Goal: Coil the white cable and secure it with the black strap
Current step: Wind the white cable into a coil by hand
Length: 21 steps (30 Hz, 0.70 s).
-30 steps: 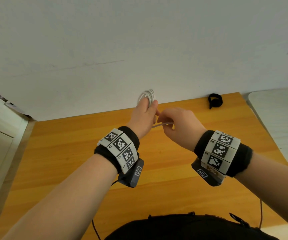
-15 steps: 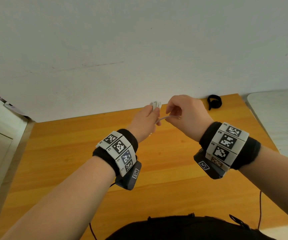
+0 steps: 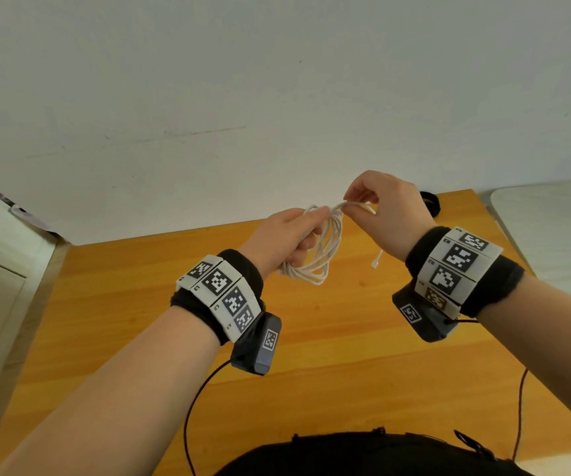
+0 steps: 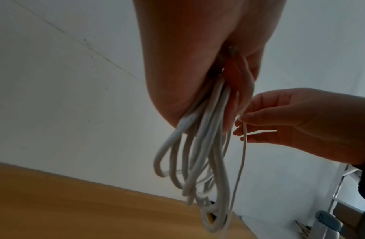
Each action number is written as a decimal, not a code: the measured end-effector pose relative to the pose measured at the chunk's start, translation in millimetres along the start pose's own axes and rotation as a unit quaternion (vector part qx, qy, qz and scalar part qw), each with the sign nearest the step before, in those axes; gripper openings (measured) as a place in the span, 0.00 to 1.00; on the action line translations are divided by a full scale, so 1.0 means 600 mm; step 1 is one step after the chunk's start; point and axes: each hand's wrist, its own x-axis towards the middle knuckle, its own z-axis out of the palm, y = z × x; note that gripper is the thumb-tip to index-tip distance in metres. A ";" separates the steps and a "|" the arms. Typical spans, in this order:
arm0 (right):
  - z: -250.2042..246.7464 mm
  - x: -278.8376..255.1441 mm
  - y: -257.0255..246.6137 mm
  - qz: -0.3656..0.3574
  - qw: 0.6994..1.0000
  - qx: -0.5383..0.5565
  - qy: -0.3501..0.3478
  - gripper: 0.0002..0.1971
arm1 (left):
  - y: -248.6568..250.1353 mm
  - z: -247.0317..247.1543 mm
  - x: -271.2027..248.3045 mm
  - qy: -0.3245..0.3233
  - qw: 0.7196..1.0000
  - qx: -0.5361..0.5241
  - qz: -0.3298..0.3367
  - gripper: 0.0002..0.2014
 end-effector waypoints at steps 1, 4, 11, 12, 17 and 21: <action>-0.001 0.002 0.000 0.006 1.000 0.017 0.003 0.06 | -0.001 -0.001 -0.002 -0.003 1.000 0.001 0.006 0.14; -0.006 0.010 -0.001 0.044 0.996 0.083 0.001 0.06 | 0.001 -0.003 -0.008 -0.021 1.000 -0.012 0.010 0.11; -0.012 0.016 0.010 0.104 0.973 0.202 -0.044 0.07 | 0.015 0.003 -0.017 -0.045 0.997 -0.064 -0.015 0.13; -0.011 0.015 0.013 0.116 0.967 0.220 -0.055 0.06 | 0.015 0.004 -0.018 -0.046 0.996 -0.069 -0.018 0.13; -0.003 0.012 0.017 0.184 0.921 0.320 -0.128 0.09 | 0.013 0.000 -0.016 -0.049 0.989 -0.132 -0.041 0.16; 0.004 0.002 0.013 0.226 0.874 0.399 -0.162 0.23 | 0.018 -0.001 -0.014 -0.046 0.983 -0.172 -0.044 0.16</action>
